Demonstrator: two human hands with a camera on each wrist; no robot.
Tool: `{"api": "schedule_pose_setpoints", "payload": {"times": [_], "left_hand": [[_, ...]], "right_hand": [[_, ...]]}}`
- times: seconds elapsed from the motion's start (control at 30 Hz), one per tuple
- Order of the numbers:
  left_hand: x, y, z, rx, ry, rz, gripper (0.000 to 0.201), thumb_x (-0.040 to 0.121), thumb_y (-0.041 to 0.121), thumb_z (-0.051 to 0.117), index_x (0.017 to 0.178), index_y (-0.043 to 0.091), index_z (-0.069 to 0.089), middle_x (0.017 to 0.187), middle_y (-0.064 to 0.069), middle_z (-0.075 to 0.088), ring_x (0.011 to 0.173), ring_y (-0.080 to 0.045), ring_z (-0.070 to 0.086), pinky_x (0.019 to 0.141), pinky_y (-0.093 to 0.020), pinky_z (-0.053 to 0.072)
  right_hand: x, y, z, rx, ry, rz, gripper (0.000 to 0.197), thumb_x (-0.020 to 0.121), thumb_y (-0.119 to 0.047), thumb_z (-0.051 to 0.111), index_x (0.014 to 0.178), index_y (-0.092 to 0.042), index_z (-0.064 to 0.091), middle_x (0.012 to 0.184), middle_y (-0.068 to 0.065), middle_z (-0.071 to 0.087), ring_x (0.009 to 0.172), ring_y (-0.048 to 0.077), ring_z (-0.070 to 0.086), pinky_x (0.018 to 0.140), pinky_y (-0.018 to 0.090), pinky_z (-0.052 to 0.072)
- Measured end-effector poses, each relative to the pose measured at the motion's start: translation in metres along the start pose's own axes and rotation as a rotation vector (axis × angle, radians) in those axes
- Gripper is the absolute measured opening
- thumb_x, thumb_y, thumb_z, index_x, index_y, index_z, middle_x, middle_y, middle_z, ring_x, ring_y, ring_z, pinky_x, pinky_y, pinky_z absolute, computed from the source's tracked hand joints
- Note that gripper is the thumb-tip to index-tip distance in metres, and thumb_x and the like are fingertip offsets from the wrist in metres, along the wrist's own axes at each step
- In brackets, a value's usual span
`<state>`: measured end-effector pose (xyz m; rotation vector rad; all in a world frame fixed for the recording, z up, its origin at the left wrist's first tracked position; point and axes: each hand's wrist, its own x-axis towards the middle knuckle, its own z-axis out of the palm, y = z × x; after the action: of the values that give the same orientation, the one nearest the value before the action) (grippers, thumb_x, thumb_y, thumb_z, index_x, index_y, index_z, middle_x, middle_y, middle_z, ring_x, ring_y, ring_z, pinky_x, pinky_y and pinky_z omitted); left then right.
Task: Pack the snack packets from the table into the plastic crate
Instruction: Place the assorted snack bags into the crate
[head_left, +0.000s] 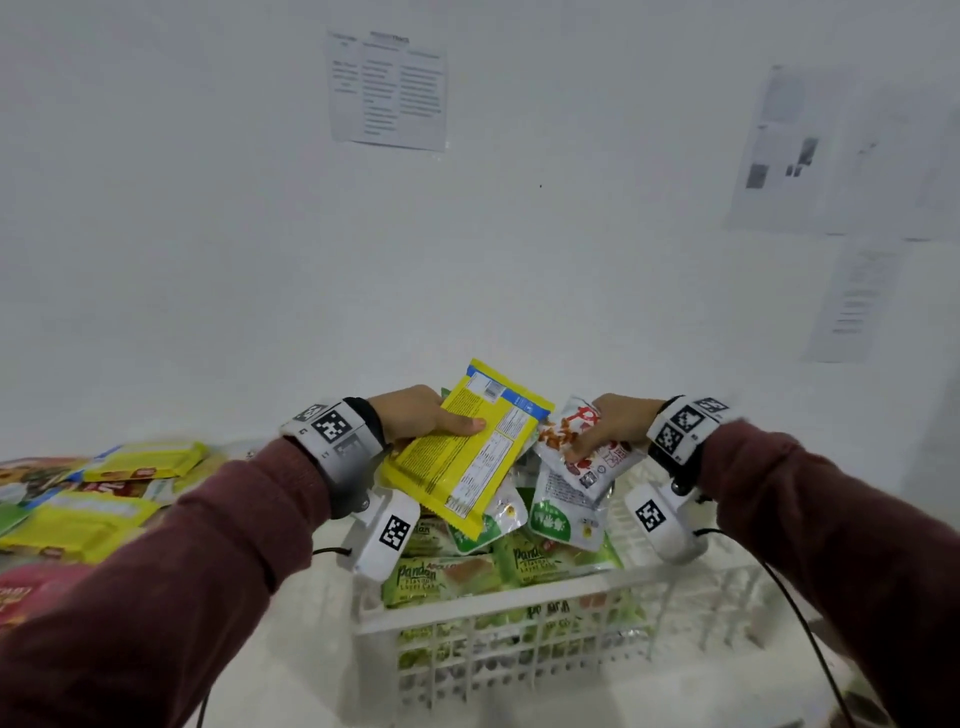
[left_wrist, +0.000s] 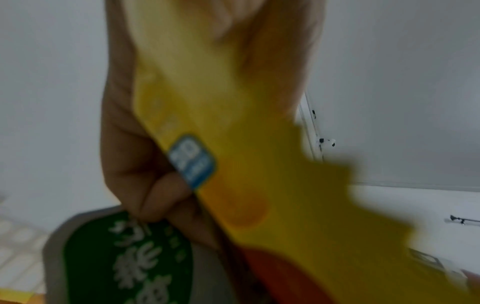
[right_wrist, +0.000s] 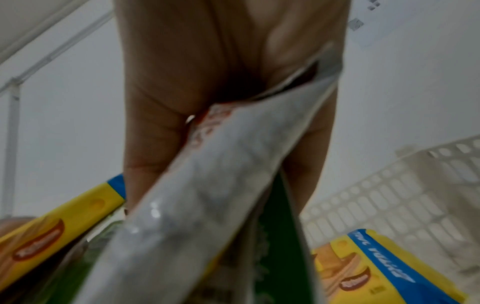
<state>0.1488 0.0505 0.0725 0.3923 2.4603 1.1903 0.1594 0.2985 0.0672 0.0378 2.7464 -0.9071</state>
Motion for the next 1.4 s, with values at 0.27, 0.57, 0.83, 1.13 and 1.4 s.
{"api": "schedule_pose_setpoints", "payload": {"times": [0.27, 0.57, 0.83, 1.13, 1.4], "left_hand": [[0.036, 0.001, 0.004, 0.255, -0.198, -0.148, 0.092, 0.051, 0.059, 0.07, 0.12, -0.001, 0.059, 0.122, -0.018, 0.062, 0.115, -0.035, 0.058, 0.102, -0.047, 0.044], [0.047, 0.009, 0.021, 0.507, -0.235, -0.244, 0.044, 0.092, 0.035, 0.054, 0.125, 0.006, 0.054, 0.118, -0.011, 0.062, 0.082, -0.018, 0.06, 0.071, -0.017, 0.046], [0.048, 0.025, 0.034, 0.861, 0.038, -0.265, 0.076, 0.082, 0.047, 0.062, 0.144, 0.017, 0.03, 0.146, -0.011, 0.026, 0.131, -0.027, 0.038, 0.104, -0.033, 0.035], [0.043, 0.038, 0.069, 0.813, -0.242, -0.29, 0.068, 0.084, 0.049, 0.058, 0.142, 0.023, 0.034, 0.146, 0.0, 0.035, 0.133, -0.019, 0.036, 0.104, -0.031, 0.032], [0.047, 0.018, 0.079, 0.805, -0.221, -0.342, 0.076, 0.079, 0.042, 0.069, 0.142, 0.026, 0.028, 0.149, -0.001, 0.029, 0.135, -0.021, 0.033, 0.103, -0.033, 0.033]], "right_hand": [[0.052, 0.021, 0.011, -0.076, -0.312, -0.024, 0.027, 0.054, -0.021, 0.079, 0.077, -0.016, 0.067, 0.075, -0.002, 0.071, 0.072, 0.015, 0.065, 0.086, 0.033, 0.052], [0.069, 0.024, 0.032, -0.408, -0.535, -0.113, 0.013, 0.086, -0.018, 0.065, 0.099, -0.017, 0.062, 0.108, 0.006, 0.064, 0.072, 0.001, 0.06, 0.069, 0.013, 0.05], [0.069, 0.017, 0.005, -0.558, -0.394, -0.191, 0.077, 0.081, -0.036, 0.069, 0.143, -0.014, 0.029, 0.085, -0.017, 0.044, 0.065, 0.0, 0.043, 0.059, 0.013, 0.037], [0.063, 0.026, 0.015, -0.695, -0.374, -0.408, 0.076, 0.078, -0.033, 0.073, 0.14, -0.017, 0.032, 0.119, 0.003, 0.052, 0.097, 0.015, 0.047, 0.08, 0.027, 0.04], [0.072, 0.019, 0.043, -0.797, -0.358, -0.692, 0.096, 0.068, -0.024, 0.082, 0.144, -0.018, 0.024, 0.138, 0.011, 0.038, 0.126, 0.028, 0.04, 0.102, 0.038, 0.039]]}}
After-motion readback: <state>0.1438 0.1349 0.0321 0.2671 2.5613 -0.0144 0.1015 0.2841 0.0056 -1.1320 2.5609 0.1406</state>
